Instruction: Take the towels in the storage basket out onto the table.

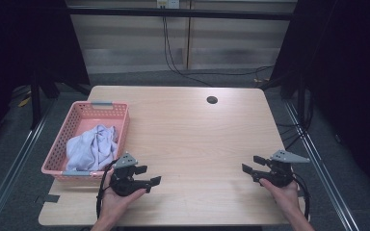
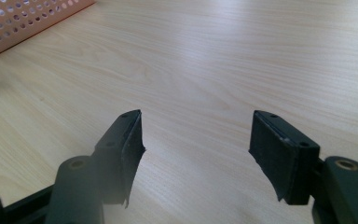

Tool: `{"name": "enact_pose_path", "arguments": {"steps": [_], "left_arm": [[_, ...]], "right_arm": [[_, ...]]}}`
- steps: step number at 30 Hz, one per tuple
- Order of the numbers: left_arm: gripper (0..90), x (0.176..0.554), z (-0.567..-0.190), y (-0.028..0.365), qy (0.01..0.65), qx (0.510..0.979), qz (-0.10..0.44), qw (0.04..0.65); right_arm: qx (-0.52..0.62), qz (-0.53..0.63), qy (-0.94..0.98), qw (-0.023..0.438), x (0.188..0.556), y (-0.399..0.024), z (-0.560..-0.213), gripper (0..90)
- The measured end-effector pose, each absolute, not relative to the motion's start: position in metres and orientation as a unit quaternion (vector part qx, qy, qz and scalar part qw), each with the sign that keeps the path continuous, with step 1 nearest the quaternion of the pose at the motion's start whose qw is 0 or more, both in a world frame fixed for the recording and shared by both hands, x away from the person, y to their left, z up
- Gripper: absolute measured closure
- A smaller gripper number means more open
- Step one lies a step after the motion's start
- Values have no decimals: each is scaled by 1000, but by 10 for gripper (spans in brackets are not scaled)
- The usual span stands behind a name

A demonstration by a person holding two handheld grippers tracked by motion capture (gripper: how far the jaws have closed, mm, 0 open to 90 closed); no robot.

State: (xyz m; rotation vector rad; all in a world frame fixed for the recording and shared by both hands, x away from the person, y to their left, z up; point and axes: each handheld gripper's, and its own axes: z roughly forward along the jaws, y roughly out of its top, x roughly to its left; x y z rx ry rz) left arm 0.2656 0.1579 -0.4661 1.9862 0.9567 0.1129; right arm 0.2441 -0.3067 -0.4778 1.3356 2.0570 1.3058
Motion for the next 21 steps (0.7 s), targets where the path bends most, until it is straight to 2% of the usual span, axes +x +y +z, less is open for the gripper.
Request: {"name": "enact_pose_path", "arguments": {"steps": [14, 21], "left_arm": [[297, 264, -451, 167, 373, 802, 66, 462], [299, 271, -424, 189, 377, 792, 93, 471]], "right_arm": [[471, 461, 730, 183, 237, -308, -474, 312], [478, 459, 726, 182, 240, -313, -475, 302]]}}
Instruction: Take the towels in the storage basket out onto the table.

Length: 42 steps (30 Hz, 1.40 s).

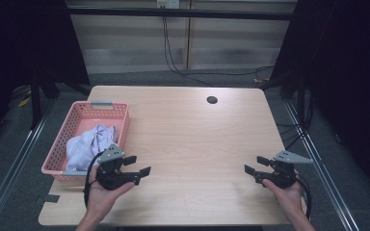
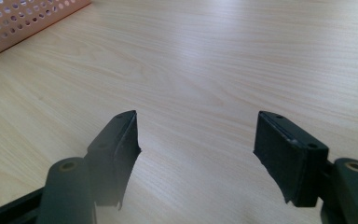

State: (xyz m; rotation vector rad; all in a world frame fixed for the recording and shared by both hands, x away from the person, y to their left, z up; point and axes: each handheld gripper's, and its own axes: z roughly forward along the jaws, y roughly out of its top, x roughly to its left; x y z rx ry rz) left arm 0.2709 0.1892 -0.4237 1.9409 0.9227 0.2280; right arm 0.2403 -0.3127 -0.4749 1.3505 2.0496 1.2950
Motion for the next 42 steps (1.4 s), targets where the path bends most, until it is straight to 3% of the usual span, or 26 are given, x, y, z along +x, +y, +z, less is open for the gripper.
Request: {"name": "enact_pose_path", "arguments": {"steps": [11, 18, 30, 42], "left_arm": [[292, 290, -412, 228, 415, 782, 97, 456], [275, 305, -405, 249, 431, 797, 119, 406], [194, 328, -407, 295, 487, 782, 117, 371], [182, 344, -412, 310, 515, 781, 124, 331]], "right_arm": [[470, 458, 733, 178, 238, -308, -474, 291], [467, 463, 735, 165, 239, -306, -475, 291], [469, 455, 739, 165, 242, -305, -478, 277], [468, 451, 742, 162, 242, -304, -479, 260]]}}
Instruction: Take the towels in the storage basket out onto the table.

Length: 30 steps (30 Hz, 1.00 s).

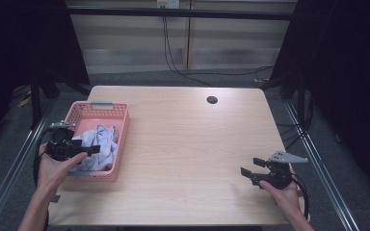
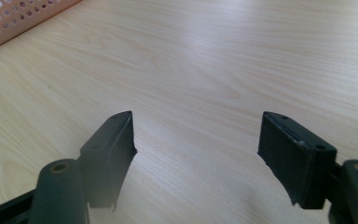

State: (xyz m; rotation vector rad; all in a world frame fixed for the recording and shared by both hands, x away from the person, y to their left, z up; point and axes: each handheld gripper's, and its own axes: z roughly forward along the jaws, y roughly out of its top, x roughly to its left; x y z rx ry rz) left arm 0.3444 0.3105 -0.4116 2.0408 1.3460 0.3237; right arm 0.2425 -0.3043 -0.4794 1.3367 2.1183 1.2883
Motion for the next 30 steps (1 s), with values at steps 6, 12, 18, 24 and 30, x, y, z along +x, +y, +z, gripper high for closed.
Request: {"name": "enact_pose_path", "arguments": {"steps": [6, 12, 18, 24, 30], "left_arm": [[161, 354, -411, 314, 522, 786, 102, 314], [162, 363, -419, 314, 516, 804, 73, 286], [157, 370, -428, 304, 511, 816, 74, 261], [144, 386, -438, 294, 526, 824, 39, 205], [122, 394, -446, 296, 532, 830, 13, 166]], "right_arm": [[466, 450, 745, 160, 244, -304, -479, 267], [457, 451, 750, 160, 242, -300, -477, 263], [449, 450, 756, 156, 243, -298, -478, 263], [448, 448, 758, 153, 244, -297, -478, 265], [443, 447, 762, 152, 243, -296, -477, 269]]}}
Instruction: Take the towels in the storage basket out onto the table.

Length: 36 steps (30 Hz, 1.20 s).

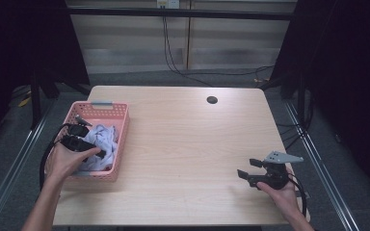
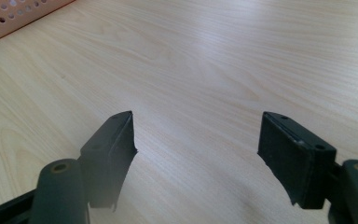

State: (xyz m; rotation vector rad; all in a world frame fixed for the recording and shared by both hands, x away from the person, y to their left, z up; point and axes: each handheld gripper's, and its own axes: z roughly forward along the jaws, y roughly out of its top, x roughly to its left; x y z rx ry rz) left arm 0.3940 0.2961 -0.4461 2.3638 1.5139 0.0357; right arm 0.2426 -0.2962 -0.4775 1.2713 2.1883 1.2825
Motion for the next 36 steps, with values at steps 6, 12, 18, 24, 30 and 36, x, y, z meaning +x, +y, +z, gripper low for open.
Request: {"name": "enact_pose_path", "arguments": {"steps": [6, 12, 18, 24, 30, 36], "left_arm": [[74, 402, -456, 285, 536, 835, 1, 122], [50, 409, -463, 275, 530, 844, -1, 77], [262, 409, -461, 270, 518, 854, 24, 47], [509, 406, -458, 280, 527, 847, 36, 67], [572, 403, -457, 281, 518, 851, 43, 78], [593, 400, -456, 290, 527, 842, 35, 111]], "right_arm": [[442, 445, 764, 152, 243, -296, -478, 269], [437, 443, 769, 147, 243, -294, -478, 273], [433, 444, 771, 143, 243, -292, -478, 273], [430, 445, 772, 145, 242, -293, -477, 274], [433, 445, 770, 146, 242, -293, -477, 273], [434, 445, 770, 147, 243, -294, -477, 273]]}}
